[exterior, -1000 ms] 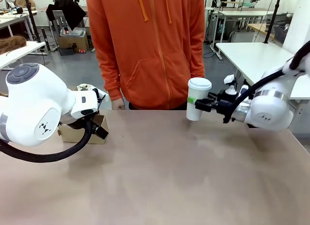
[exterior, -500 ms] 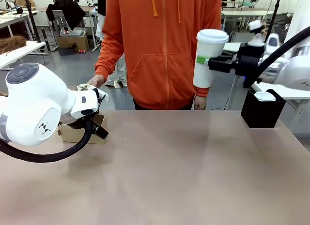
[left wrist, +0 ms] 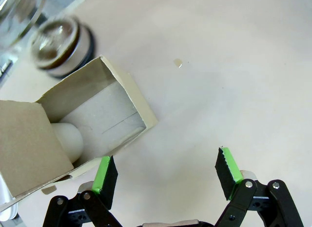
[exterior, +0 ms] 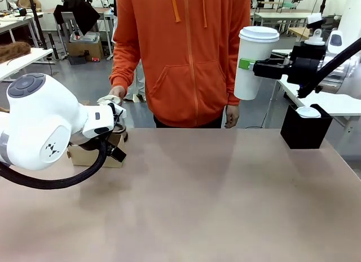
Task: Pour a drink into a cup and package it in a carrier.
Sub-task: When a person places the Paper Cup Lid on the 600 ml Paper Cup , lift the 600 ml Paper Cup, then position the Cup Carrier in the center of the table.
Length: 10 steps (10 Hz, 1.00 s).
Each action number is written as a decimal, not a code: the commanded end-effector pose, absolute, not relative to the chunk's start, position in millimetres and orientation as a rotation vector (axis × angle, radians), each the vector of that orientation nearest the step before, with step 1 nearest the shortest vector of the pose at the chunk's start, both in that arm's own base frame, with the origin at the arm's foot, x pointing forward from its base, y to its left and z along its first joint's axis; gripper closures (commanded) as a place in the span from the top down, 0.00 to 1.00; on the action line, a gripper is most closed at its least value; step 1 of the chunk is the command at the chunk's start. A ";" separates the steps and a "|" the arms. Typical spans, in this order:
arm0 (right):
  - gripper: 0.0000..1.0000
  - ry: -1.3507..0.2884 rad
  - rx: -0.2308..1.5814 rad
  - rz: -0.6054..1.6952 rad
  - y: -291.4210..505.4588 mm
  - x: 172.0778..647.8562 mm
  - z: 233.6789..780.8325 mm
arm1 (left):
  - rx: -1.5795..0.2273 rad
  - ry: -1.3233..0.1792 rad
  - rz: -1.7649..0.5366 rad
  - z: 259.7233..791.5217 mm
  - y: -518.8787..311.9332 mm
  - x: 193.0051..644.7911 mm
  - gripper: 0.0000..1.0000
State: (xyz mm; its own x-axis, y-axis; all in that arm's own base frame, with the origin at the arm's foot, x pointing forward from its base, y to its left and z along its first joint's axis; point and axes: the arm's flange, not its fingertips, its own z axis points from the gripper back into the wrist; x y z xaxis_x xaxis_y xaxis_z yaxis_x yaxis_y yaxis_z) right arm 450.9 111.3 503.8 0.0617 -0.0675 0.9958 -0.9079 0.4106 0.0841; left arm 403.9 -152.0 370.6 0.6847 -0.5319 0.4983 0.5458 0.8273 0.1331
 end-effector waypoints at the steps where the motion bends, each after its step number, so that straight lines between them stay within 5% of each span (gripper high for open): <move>1: 0.81 -1.374 0.973 0.824 114.7 451.2 508.1 | -0.028 -0.550 -0.602 370.6 -151.3 403.7 1.00; 8: 0.81 -1.374 0.973 0.824 114.7 451.2 508.1 | -0.027 -0.550 -0.604 370.6 -152.0 403.9 1.00; 10: 0.81 -1.374 0.973 0.824 114.7 451.2 508.1 | -0.060 -0.517 -0.611 417.5 -156.3 387.7 1.00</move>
State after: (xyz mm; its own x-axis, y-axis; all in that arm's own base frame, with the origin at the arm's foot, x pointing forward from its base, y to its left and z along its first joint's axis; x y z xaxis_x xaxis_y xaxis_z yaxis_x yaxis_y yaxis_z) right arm 450.5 113.3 504.3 0.0599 -0.0672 0.9959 -0.9107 0.4048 0.0821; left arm 396.8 -161.0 386.2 0.6786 -0.5433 0.4943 0.5645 0.8163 0.1222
